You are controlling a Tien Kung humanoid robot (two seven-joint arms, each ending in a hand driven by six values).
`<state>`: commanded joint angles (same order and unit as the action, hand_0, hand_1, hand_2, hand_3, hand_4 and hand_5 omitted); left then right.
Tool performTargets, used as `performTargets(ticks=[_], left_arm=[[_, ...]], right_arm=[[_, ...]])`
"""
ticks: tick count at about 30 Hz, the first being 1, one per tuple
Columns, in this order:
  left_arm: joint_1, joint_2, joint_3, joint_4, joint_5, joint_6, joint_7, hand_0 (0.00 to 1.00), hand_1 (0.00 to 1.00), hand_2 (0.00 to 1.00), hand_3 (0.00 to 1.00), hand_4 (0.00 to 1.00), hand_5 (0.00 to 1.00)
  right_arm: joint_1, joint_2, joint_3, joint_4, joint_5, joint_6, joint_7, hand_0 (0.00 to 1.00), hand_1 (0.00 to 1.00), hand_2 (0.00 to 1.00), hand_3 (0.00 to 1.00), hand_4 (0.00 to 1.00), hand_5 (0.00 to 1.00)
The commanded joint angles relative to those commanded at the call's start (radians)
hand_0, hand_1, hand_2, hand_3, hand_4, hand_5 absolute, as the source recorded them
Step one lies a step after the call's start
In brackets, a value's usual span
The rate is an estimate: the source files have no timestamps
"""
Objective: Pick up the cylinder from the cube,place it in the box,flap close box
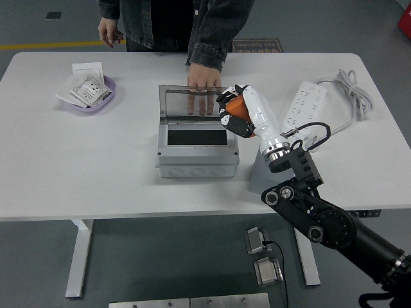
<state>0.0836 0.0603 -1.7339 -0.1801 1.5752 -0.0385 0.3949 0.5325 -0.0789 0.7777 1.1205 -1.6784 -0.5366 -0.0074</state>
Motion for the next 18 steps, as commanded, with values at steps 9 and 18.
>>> performTargets(ticks=[9, 18], left_arm=[[-0.001, 0.003, -0.006, -0.002, 0.009, 0.000, 0.004, 0.654, 0.665, 0.596, 0.644, 0.721, 0.412], [-0.001, 0.006, -0.014, -0.004, 0.023, -0.001, 0.007, 0.653, 0.665, 0.597, 0.643, 0.724, 0.416]], right_arm=[[0.085, 0.033, -0.110, -0.085, -0.011, 0.006, -0.040, 0.002, 0.058, 0.285, 0.257, 0.046, 0.044], [0.219, 0.061, -0.246, -0.222, -0.009, 0.043, -0.041, 0.002, 0.058, 0.264, 0.240, 0.047, 0.048]])
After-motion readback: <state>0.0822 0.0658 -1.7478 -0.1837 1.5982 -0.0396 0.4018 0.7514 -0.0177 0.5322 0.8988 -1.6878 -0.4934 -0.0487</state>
